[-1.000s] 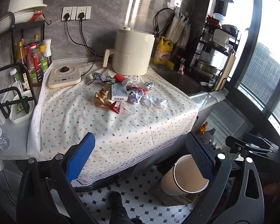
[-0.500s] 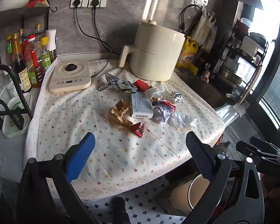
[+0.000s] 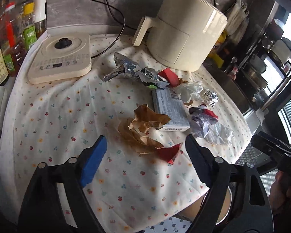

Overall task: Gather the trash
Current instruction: 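Grasp the brown paper with the left tool while the right tool grasps red-white crumpled paper, then carry both held papers down over the white bin on the floor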

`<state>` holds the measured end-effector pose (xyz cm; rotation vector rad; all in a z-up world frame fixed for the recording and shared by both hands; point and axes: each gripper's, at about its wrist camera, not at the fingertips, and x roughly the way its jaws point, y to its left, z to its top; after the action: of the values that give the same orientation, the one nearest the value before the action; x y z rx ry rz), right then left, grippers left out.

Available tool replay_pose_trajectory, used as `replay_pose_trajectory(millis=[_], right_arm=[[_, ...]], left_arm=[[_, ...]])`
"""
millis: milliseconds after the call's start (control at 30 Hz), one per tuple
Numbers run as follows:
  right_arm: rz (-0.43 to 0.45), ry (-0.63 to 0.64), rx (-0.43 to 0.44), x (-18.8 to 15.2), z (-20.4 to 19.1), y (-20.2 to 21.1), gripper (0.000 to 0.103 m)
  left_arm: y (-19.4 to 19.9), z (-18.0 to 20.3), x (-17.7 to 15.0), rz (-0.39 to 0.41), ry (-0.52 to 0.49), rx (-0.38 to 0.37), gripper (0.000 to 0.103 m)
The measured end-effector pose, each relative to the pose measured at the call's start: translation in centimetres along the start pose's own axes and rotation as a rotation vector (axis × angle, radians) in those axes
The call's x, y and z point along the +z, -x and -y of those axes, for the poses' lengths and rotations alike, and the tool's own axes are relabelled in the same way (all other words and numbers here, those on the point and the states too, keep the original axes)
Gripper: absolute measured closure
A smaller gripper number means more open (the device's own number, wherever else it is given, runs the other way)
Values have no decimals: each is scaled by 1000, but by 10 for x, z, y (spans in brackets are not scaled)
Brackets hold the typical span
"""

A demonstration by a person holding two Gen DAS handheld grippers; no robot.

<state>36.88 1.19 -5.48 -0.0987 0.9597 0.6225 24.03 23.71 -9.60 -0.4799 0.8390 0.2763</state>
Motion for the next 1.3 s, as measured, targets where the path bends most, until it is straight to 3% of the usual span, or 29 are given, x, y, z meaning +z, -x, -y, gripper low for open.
replay_pose_trajectory(millis=[267,333,400,567,800,867,900,1000,1300], right_arm=[[-86,34,9,18,-13,-49,33],[-100,38,4,23,-15,-60,33],[-109,41,-7,28,-17,-70,33],[-136,48,-26,37,-20,-95,33],[-184,89,-73,40,-22,-124,34],[-197,111,-41,40,-25,-128,54],[-193,126,-35,40,-28,-126,59],[-163,156,-21,41,-32,-116,68],[-29,184,102,30,-27,-48,70]], left_arm=[[-56,-21,10,-91,28,-26,45],[-67,-25,11,-121,31,-35,55],[-74,-29,13,-139,41,-45,71],[-69,-38,21,-114,34,-37,87],[-46,-59,25,-54,68,-31,88],[-40,-62,26,-37,74,-24,88],[-37,-62,25,-27,77,-21,88],[-27,-64,23,0,93,-21,88],[8,-34,7,81,90,13,88]])
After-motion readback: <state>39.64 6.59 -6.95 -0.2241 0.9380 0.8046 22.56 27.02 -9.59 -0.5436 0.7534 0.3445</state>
